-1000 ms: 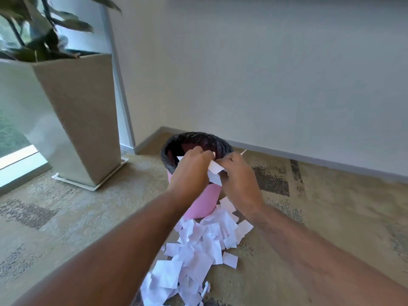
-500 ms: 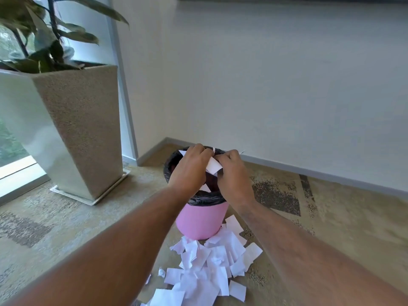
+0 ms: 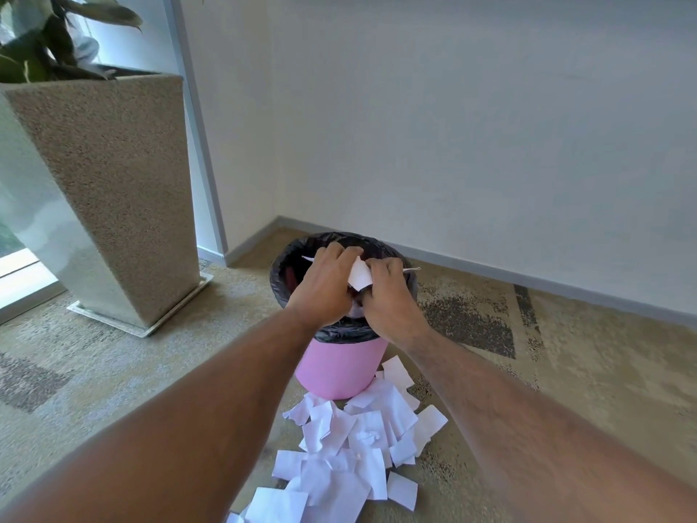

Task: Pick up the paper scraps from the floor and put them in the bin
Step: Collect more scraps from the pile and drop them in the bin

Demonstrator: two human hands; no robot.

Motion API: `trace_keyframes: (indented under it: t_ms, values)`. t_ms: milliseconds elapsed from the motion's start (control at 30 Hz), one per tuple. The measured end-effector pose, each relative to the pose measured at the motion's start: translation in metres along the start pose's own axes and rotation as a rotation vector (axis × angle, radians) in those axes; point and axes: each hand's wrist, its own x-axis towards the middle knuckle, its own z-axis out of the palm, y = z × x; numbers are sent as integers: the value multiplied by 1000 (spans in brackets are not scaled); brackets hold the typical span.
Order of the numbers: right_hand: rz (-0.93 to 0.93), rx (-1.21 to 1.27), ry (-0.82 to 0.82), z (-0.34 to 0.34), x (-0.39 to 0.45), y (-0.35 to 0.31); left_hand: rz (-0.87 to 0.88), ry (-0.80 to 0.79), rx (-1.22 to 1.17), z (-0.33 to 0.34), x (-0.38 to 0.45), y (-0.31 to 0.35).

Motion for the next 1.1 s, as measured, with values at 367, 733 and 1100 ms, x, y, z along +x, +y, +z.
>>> trace_keyframes:
  t_ms: [367,733,1100]
  values:
    - [-132,-339,51,-8,-17,9,-91,-62,-42,-13,-24,7]
    - [-292,-391,200,-4,-116,4,48,209,-19,17,-139,21]
    - [-101,-279,-367,42,-269,8,-227,-623,-126,56,-291,23]
